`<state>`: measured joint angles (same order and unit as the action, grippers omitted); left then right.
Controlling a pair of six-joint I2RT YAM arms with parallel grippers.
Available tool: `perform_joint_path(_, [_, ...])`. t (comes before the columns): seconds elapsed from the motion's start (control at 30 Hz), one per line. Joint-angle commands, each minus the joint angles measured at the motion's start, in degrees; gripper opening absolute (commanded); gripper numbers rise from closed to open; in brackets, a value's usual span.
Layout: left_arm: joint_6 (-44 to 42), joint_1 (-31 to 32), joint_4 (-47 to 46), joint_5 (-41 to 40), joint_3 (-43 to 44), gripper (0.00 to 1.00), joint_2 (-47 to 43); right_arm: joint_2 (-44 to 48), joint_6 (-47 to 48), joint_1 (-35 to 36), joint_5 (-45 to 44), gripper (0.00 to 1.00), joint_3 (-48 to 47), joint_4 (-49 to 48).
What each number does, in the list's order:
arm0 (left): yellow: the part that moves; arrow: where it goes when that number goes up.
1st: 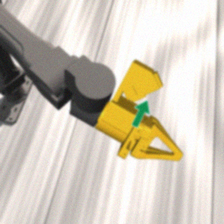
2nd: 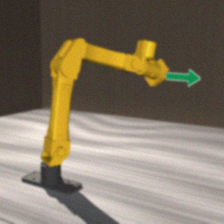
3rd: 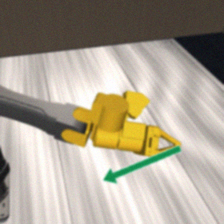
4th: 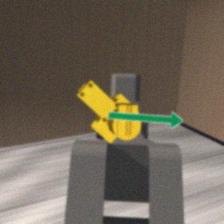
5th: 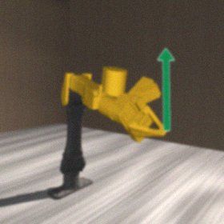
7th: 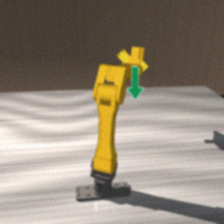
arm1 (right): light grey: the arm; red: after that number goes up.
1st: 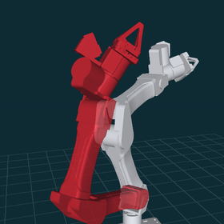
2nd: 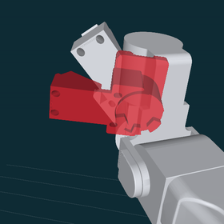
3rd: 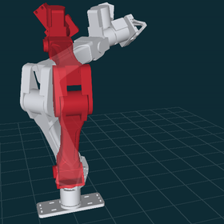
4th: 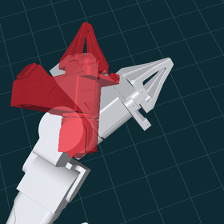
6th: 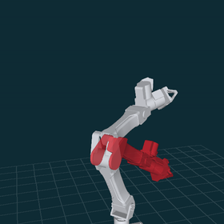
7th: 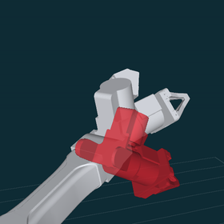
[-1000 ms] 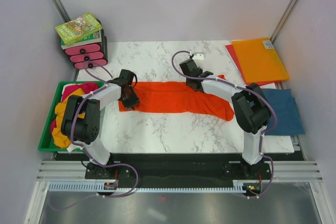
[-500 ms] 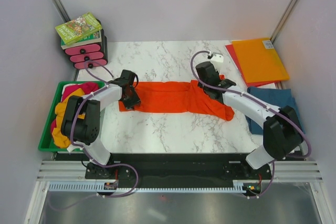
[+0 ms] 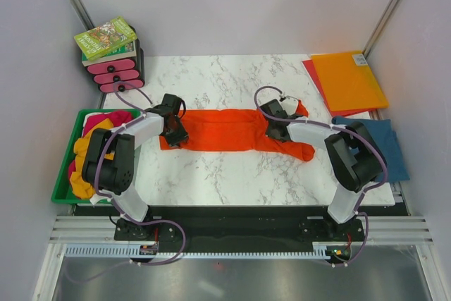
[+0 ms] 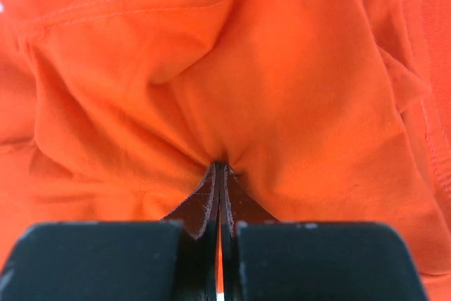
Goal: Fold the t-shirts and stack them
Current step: Fold the tshirt
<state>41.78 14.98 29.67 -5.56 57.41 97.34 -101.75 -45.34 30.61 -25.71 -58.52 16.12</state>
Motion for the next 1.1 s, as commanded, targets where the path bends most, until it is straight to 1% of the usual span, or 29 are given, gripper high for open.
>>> perform_joint_path(0.0, [1.7,0.1,3.5,0.2,-0.9,0.41,2.8,-1.8,-4.6,-3.5,3.5,0.0,1.7,0.7])
perform_joint_path(0.13, [1.6,-1.5,4.0,0.0,-1.8,0.42,2.5,-0.5,-4.8,-7.5,5.1,0.0,5.4,0.3])
perform_joint_path(0.23, [1.2,-2.9,4.3,-0.4,-2.6,0.42,1.7,0.9,-4.3,-9.2,5.5,0.0,7.1,0.0])
perform_joint_path(0.4, [0.5,-3.9,4.8,-1.1,-2.6,0.42,1.0,2.3,-3.5,-10.2,6.4,0.0,8.6,-0.4])
perform_joint_path(0.53, [0.2,-3.9,4.9,-0.9,-2.5,0.42,-0.1,2.7,0.2,-10.0,7.2,0.01,8.1,-0.9])
perform_joint_path(0.6, [-0.9,-3.9,4.8,-0.9,-2.2,0.44,-1.3,5.6,1.8,-9.9,7.5,0.06,8.2,-2.8])
perform_joint_path(0.63, [-1.3,-3.8,4.7,-0.9,-2.0,0.44,-3.2,7.1,3.3,-9.3,7.5,0.08,8.2,-3.5])
perform_joint_path(0.7, [-2.4,-3.7,4.1,-0.9,-1.7,0.47,-6.1,11.8,4.7,-8.8,7.0,0.19,7.7,-4.3])
perform_joint_path(0.73, [-3.2,-3.7,3.6,-1.1,-1.3,0.48,-9.9,13.4,6.1,-8.2,6.8,0.24,6.9,-4.2])
perform_joint_path(0.77, [-3.6,-3.7,2.9,-1.3,-1.0,0.5,-11.2,14.6,6.9,-7.9,6.7,0.33,6.5,-4.1])
perform_joint_path(0.8, [-4.0,-3.7,2.2,-1.3,-0.4,0.54,-12.5,17.0,7.4,-7.5,6.7,0.38,5.6,-3.6])
perform_joint_path(0.83, [-4.2,-3.7,2.0,-1.3,1.2,0.55,-13.0,17.9,7.8,-6.5,6.6,0.43,5.3,-3.3])
perform_joint_path(0.87, [-4.8,-3.7,1.7,-0.5,2.2,0.56,-12.3,19.2,8.5,-5.7,6.5,0.51,5.0,-2.2])
perform_joint_path(0.93, [-5.6,-3.7,1.3,0.6,5.7,0.56,-10.0,19.7,9.2,-3.6,7.1,0.54,4.7,-0.7])
perform_joint_path(0.97, [-5.7,-3.7,1.3,1.2,7.0,0.56,-6.2,20.1,9.0,-3.0,7.3,0.53,4.9,0.0])
perform_joint_path(1.0, [-5.8,-3.7,1.3,1.8,10.1,0.55,-4.2,20.3,8.3,-2.0,7.0,0.52,6.0,0.5])
perform_joint_path(1.03, [-6.5,-3.7,1.3,2.4,11.6,0.54,-1.7,20.6,7.6,-1.7,7.1,0.45,6.7,1.0])
perform_joint_path(1.07, [-6.7,-3.7,1.4,3.5,13.2,0.51,0.6,21.6,6.9,-1.4,7.5,0.4,7.8,0.9])
